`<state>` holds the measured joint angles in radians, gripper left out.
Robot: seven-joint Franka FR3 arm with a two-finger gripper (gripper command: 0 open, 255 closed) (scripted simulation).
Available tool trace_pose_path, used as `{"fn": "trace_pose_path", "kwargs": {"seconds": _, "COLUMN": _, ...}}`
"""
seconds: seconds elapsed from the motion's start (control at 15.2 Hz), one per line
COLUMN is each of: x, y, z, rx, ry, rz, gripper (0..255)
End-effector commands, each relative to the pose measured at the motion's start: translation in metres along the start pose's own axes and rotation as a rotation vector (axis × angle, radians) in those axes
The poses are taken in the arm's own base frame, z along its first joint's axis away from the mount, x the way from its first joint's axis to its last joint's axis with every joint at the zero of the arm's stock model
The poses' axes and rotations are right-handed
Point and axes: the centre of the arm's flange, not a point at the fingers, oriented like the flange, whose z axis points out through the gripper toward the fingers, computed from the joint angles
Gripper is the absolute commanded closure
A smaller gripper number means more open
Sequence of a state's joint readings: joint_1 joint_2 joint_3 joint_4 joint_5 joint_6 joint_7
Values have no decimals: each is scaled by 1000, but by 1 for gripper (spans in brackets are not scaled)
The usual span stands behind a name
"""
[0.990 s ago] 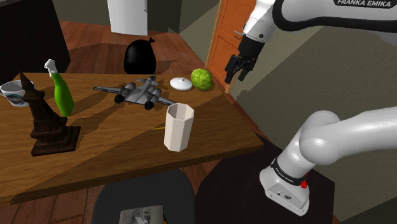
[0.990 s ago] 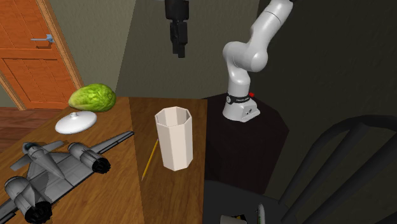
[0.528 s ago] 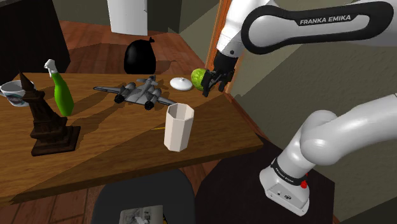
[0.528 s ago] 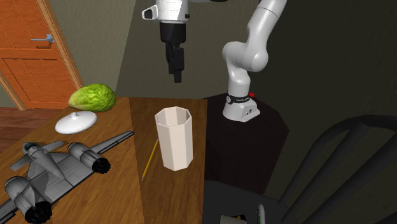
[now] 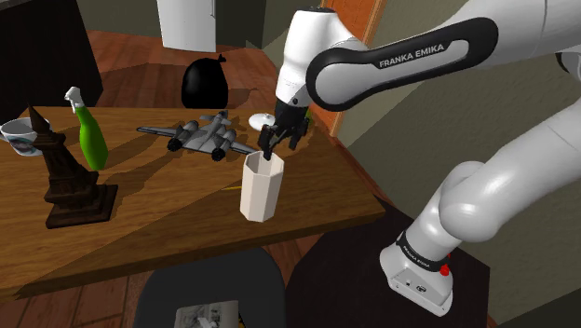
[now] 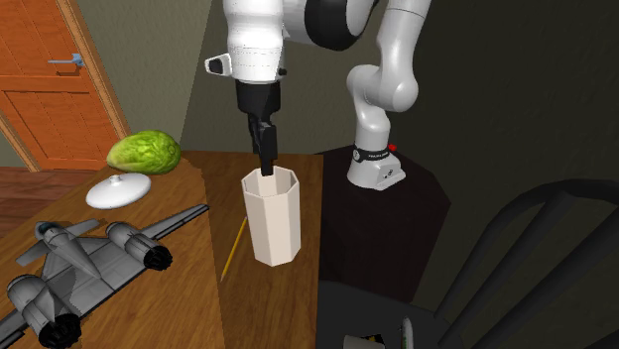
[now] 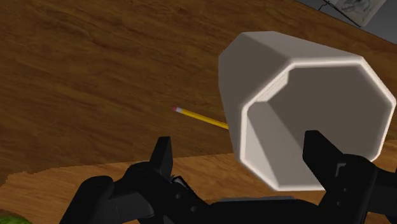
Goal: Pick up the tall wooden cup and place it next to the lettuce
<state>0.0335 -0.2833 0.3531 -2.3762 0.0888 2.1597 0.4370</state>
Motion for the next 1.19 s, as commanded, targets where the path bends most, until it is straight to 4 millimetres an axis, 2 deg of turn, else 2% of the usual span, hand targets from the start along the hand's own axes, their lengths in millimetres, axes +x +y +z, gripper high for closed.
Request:
{"fn": "trace_pose_path", "kwargs": {"seconds": 0.0, "x": 2, "y": -4, "z": 13, "rx": -1, "ry": 1, "rz": -1, "gripper": 0}}
{"fn": "trace_pose_path", "kwargs": {"seconds": 0.4, "x": 2, "y": -4, "z": 42, "rx": -1, "ry": 1, "rz": -1, "gripper": 0}}
{"fn": "trace_pose_path", "kwargs": {"seconds": 0.86, "x": 2, "y": -4, "z": 42, "rx": -1, "ry": 1, "rz": -1, "gripper": 0}}
{"fn": "trace_pose_path", "kwargs": {"seconds": 0.92, "x": 2, "y": -4, "z": 42, "rx": -1, "ry": 1, "rz": -1, "gripper": 255}}
{"fn": "trace_pose_path", "kwargs": {"seconds": 1.12, "x": 2, "y": -4, "z": 42, "rx": -1, "ry": 1, "rz": -1, "gripper": 255}}
